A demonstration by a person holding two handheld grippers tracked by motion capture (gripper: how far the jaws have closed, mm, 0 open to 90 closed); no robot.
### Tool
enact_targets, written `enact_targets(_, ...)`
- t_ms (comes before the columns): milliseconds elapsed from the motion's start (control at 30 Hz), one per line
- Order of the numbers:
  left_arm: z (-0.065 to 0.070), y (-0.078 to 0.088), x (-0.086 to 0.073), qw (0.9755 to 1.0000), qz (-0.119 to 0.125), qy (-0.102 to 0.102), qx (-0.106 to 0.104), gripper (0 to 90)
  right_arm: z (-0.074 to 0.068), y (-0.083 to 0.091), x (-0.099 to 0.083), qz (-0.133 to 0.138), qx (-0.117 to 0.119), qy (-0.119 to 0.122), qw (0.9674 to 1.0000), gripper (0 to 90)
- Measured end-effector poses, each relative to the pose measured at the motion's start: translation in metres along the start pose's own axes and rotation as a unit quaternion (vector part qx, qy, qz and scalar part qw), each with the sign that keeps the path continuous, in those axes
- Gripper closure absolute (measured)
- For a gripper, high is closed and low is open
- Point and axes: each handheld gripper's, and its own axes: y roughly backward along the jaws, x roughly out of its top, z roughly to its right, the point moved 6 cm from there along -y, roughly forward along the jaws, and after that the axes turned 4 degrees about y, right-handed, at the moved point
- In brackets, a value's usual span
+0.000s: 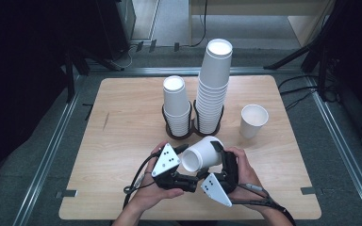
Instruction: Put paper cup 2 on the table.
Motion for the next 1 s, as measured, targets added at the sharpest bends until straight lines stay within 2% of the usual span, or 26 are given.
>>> enact_targets(333,0.0008,-0.0021,-0.0017,1.0,-0.009,-0.002,0.001,6.9,-0.0022,0.0016,0.0024,0.005,0.006,0.015,0.9999,13.2)
enact_targets(467,0.0008,-0.0017,-0.0018,1.0,-0.009,0.0,0.001,13.1,-0.0023,0.0021,0.0025,0.007,0.008,0.017,0.9998,13.2)
enact_targets(700,-0.0009,-0.0031,-0.003,0.9998,-0.015,-0.003,0.014,15.2,-0.0038,0.0028,0.0041,0.009,0.009,0.024,0.9996,13.2)
enact_targets(1000,-0.0015,-0.0018,-0.0023,0.9999,-0.01,-0.002,0.011,19.4,-0.0038,0.0027,0.0032,0.008,0.01,0.026,0.9996,12.7)
